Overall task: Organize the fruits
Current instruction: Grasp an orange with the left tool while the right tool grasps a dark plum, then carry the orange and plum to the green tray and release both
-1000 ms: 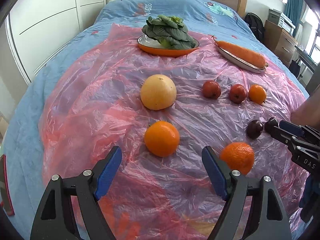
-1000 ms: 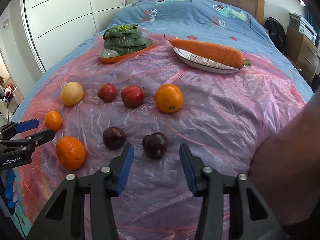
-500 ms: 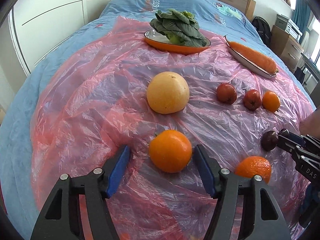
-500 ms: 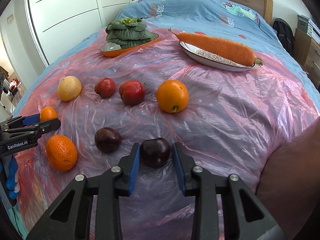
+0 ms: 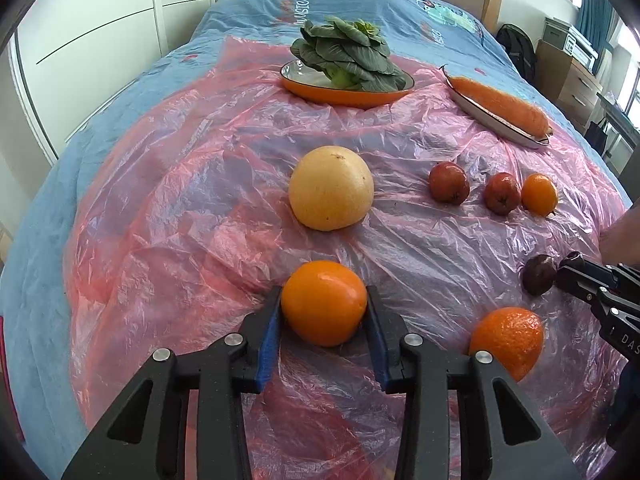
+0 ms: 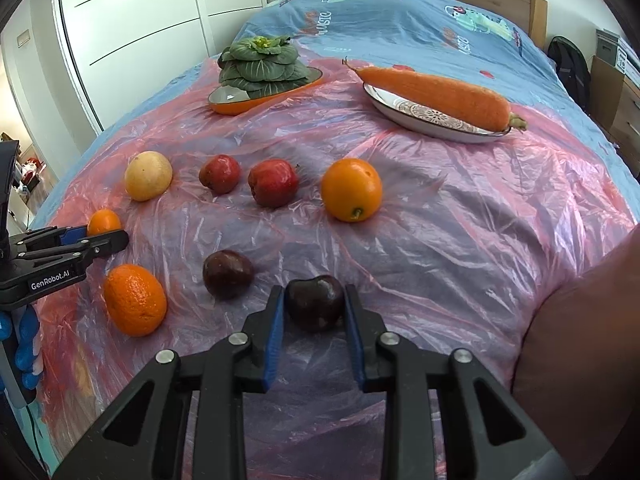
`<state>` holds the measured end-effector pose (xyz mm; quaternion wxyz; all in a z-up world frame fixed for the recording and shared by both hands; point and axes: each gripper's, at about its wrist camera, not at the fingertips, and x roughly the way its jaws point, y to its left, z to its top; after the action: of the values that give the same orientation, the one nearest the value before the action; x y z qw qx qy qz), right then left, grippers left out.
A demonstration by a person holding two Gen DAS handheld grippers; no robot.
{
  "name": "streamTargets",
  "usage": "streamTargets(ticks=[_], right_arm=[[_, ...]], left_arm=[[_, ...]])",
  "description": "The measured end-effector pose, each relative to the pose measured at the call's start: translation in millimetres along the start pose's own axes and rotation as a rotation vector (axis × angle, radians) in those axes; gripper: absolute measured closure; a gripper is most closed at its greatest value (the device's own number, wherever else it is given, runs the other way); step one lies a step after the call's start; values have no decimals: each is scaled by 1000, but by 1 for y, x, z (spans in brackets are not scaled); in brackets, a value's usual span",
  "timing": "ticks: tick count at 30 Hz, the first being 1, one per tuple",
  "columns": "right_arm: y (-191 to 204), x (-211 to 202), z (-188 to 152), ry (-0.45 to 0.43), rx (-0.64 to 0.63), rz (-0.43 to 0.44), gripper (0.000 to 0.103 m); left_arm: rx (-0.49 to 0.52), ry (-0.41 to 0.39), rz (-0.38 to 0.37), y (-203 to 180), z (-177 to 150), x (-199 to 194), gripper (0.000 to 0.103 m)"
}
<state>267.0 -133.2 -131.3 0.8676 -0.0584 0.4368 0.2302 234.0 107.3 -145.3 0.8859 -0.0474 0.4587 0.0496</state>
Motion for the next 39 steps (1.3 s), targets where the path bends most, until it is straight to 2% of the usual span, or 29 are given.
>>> streamTargets(ticks=[13, 19, 23, 27, 31, 39], right_arm=[[15, -46, -7, -42, 27, 20, 98], [27, -81, -26, -62, 56, 36, 98], [31, -108, -45, -71, 88, 39, 98], [28, -136, -69, -72, 113, 24, 98], [15, -168, -96, -82, 167, -9, 98], [-42, -229, -147, -121, 297, -130, 98]], left_arm=[[-6, -47, -19, 3, -4, -46, 69], [38, -37, -62, -9, -25, -80, 69], [49, -23, -119, -23, -42, -102, 69], [69, -4, -198, -47, -60, -124, 69], [134, 16, -276, -84, -79, -147, 69], [305, 20, -397, -169, -100, -187, 69]])
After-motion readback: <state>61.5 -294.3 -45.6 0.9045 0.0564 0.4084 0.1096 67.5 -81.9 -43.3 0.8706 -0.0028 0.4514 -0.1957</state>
